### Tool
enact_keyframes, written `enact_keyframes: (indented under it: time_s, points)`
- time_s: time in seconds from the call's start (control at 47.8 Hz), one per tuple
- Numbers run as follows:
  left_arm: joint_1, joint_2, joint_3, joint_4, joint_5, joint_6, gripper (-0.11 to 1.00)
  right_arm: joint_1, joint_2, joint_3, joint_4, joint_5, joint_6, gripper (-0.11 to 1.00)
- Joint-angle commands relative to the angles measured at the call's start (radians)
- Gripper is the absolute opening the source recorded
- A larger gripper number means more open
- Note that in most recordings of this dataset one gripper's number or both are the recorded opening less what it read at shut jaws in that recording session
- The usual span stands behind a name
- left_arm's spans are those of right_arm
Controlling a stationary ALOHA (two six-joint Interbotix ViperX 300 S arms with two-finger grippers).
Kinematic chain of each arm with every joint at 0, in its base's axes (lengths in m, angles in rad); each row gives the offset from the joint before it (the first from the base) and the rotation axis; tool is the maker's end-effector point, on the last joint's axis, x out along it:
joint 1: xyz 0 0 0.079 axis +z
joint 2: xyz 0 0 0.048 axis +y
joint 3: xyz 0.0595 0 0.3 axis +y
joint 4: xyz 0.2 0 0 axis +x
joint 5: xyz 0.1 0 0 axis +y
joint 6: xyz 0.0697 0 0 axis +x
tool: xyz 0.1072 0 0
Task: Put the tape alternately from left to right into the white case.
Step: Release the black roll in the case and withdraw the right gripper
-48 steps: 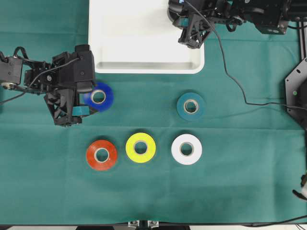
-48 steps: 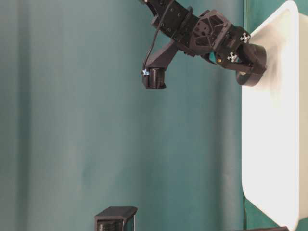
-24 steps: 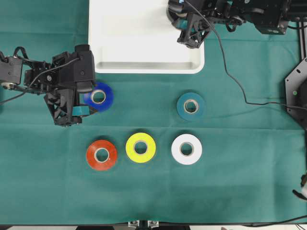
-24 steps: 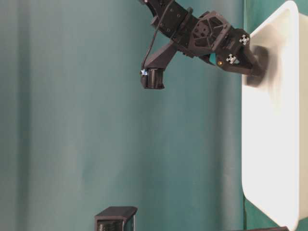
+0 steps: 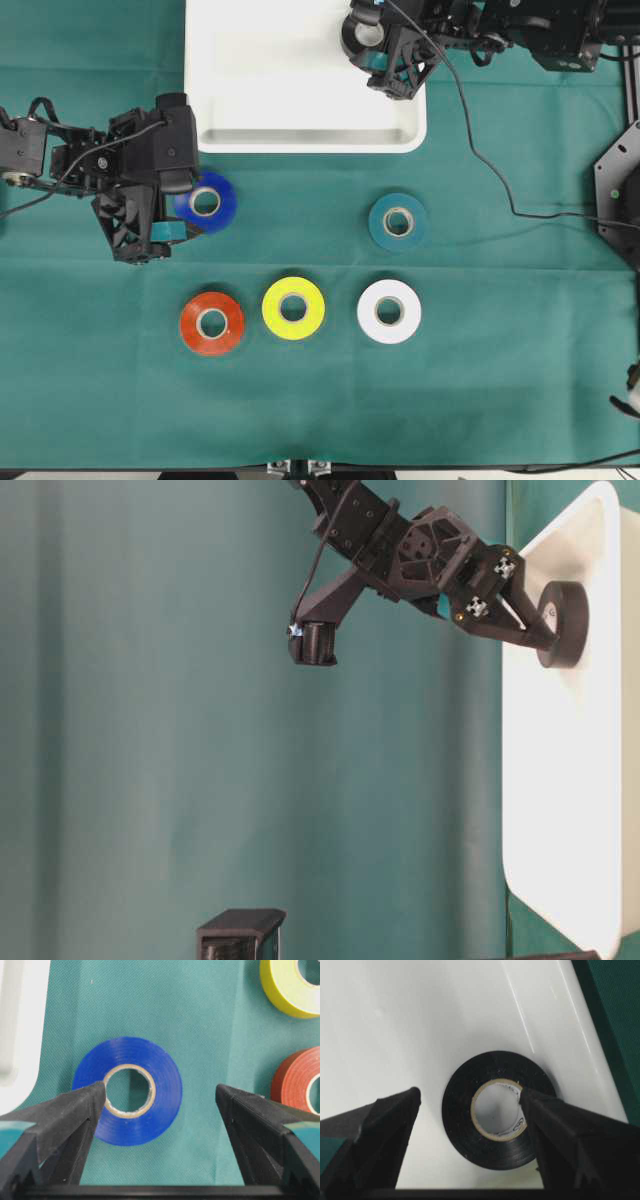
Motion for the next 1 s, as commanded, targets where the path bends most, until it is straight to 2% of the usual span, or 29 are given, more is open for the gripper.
enact_keyframes:
  time_s: [0.0, 0.209, 0.376, 0.983]
  points:
    - [0.002, -0.015, -0.023, 0.0, -0.003, -0.002, 0.69, 0.0, -0.014, -0.011, -0.002, -0.008, 0.003, 0.86]
    - [0.002, -0.015, -0.02, -0.002, -0.003, -0.002, 0.69, 0.011, -0.025, -0.008, 0.0, -0.003, 0.005, 0.86]
    - [0.002, -0.015, -0.018, 0.0, -0.003, -0.002, 0.69, 0.049, -0.066, -0.003, -0.002, -0.002, 0.005, 0.86]
    - [0.002, -0.012, -0.023, 0.0, -0.003, -0.002, 0.69, 0.301, -0.219, 0.092, 0.002, -0.006, 0.008, 0.86]
